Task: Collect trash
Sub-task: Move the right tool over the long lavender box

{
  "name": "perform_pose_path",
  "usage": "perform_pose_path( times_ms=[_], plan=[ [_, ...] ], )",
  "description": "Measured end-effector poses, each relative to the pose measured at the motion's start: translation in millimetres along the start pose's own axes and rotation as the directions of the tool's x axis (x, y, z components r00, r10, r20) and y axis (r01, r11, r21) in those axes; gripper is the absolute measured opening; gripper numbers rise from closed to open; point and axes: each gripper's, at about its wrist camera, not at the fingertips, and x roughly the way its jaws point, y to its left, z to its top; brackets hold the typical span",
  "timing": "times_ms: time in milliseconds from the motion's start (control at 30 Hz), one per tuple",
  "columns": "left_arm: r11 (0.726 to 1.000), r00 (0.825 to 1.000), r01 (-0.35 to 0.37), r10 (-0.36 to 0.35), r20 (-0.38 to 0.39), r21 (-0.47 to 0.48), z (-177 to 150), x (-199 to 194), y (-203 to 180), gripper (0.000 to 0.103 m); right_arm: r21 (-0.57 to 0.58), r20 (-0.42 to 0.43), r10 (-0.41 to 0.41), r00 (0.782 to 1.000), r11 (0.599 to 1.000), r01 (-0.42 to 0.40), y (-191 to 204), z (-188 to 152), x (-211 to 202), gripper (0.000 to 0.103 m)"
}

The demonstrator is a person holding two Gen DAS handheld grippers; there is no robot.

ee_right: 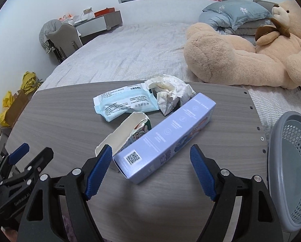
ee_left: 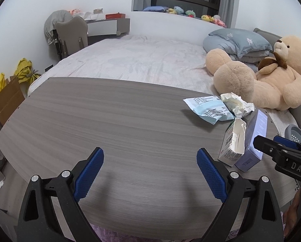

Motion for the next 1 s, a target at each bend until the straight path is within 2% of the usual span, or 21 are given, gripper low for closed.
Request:
perform_pose_path(
  times_ms=[133,667,1000],
  plan=[
    [1.0,1.0,0.007,-0.007,-0.007,-0.009,-1,2,3,0.092,-0.015,-0.018,-0.059,0.998,0.998,0.058,5,1,8,0.076],
    [0.999,0.999,0.052,-0.052,-0.006,0.004,-1,-4,-13,0.092,0.003,-0.022,-0.129,0.991,0.992,0.129,-21,-11,-6,0.078],
    [0.998,0.998,0.066,-0.066,-0.005,0.019,0,-8,-25,0.092,0.044,-0.034,-0.179,0.983,0.983,0.181,-51,-23,-13,0.078]
  ],
)
